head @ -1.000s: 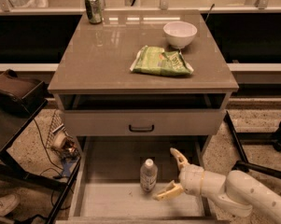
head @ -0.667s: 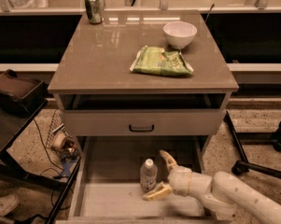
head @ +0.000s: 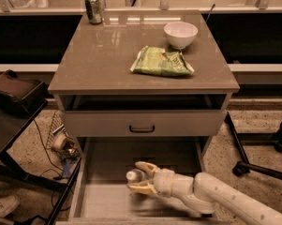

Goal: Pick blue plastic bottle from middle drawer and place on counter

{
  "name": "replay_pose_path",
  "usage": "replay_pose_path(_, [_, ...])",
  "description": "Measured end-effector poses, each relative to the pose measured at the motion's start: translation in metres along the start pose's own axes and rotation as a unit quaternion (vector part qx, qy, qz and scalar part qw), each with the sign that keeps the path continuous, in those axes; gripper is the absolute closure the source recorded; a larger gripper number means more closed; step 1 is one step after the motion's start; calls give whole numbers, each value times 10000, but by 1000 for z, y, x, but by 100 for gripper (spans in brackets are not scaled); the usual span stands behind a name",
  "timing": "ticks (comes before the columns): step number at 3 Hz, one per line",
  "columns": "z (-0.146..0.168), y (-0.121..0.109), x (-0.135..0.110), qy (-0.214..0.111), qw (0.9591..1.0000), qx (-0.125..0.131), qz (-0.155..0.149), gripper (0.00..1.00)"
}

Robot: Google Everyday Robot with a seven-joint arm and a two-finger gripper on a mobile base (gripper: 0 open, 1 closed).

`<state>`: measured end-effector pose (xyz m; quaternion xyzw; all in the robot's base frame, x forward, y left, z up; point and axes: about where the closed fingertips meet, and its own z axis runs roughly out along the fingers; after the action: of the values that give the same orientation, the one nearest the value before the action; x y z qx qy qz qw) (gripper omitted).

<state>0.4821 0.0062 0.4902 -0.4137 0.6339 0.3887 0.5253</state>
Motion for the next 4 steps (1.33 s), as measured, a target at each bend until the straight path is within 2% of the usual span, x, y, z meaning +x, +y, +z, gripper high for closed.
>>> replay_pose_path(1, [2,1,0,-8,10000,-20,7,72])
replay_pose_path(2, [3,2,0,-13,10000,-31,7,95])
replay_pose_path(3, [4,4,-1,-22,10000,-57,13,100])
replay_pose_path(4, [-4,15,-40,-88,9998,-152,58,100])
